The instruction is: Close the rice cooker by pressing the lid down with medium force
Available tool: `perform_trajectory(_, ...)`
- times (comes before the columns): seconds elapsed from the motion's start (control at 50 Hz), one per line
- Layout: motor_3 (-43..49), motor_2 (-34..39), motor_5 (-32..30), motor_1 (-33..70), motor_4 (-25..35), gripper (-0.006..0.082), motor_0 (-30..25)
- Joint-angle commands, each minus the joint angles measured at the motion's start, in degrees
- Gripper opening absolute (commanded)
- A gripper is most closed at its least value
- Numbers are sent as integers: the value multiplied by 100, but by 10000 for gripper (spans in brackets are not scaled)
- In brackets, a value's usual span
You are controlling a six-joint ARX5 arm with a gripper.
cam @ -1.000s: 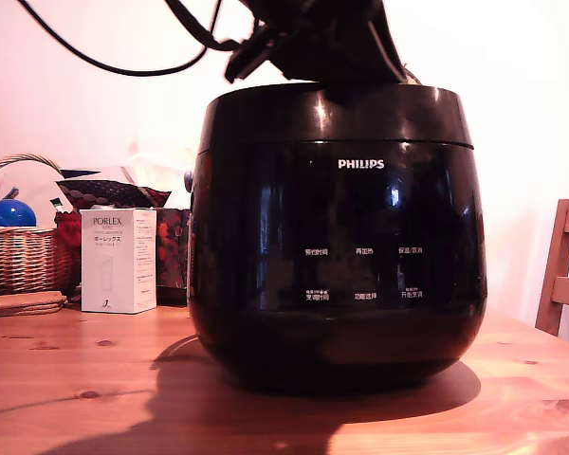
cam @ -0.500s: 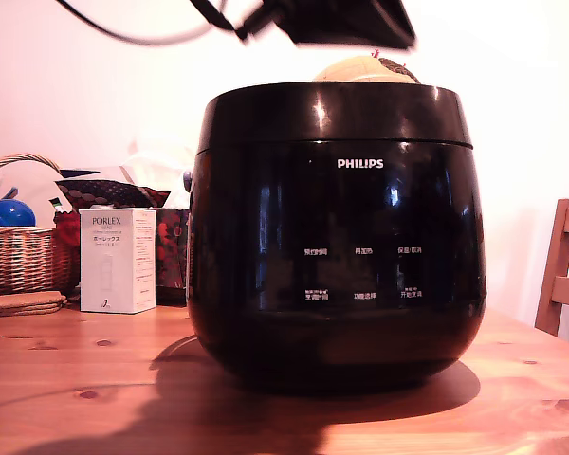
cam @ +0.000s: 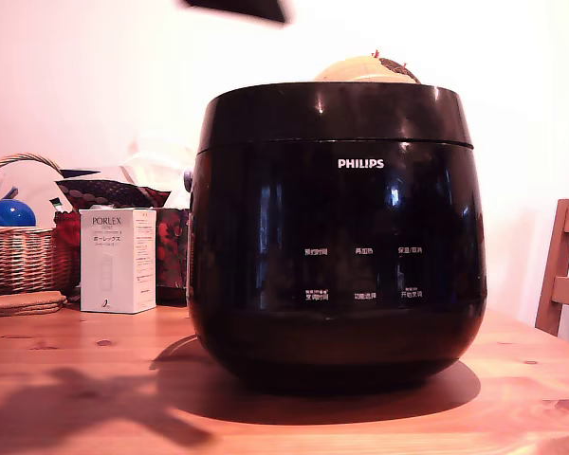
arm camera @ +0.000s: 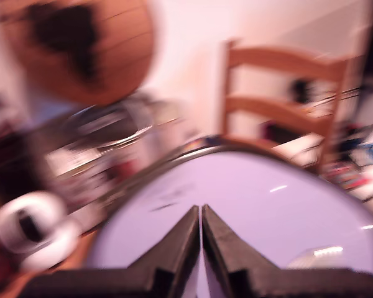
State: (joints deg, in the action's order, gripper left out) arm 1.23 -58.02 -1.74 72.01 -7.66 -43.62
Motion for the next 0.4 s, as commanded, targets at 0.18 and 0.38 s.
perform_trajectory(0.18,94,-42,-295,-511,-101,-24,1027)
perform_trajectory(0.38,87,-42,-280,-828,-94,-24,1832)
